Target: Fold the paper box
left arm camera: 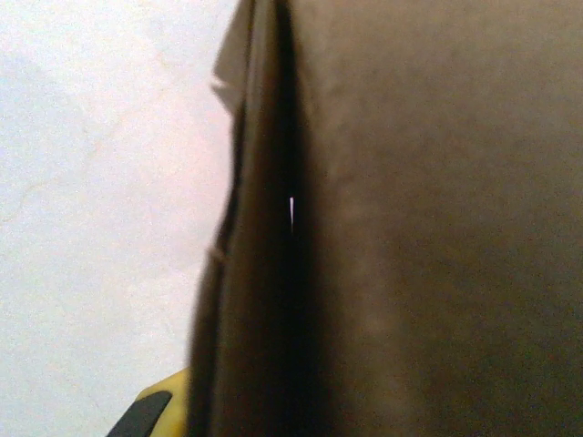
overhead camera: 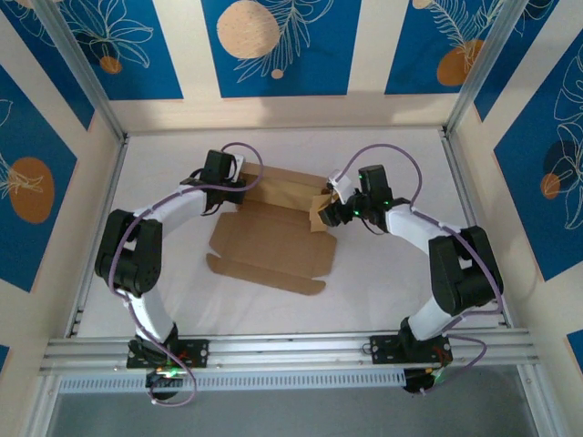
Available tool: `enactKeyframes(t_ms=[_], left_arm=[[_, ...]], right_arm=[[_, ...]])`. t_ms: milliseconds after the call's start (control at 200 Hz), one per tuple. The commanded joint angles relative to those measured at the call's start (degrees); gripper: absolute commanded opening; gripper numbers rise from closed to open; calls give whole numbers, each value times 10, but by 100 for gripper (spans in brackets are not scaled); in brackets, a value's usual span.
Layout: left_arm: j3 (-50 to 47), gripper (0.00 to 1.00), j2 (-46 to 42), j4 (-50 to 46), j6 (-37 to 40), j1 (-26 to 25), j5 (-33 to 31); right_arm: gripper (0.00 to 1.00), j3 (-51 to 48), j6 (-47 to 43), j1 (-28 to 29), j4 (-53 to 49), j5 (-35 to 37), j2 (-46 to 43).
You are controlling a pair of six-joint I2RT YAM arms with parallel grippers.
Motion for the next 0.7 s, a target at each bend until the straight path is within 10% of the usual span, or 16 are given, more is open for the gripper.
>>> enactKeyframes(t_ms=[0, 695], left_arm=[[9, 0, 5, -5, -8, -10, 22], [7, 0, 2, -5, -23, -23, 20]], right_arm=[[69, 32, 1, 17, -19, 60, 30], [20, 131, 49, 53, -6, 294, 126]])
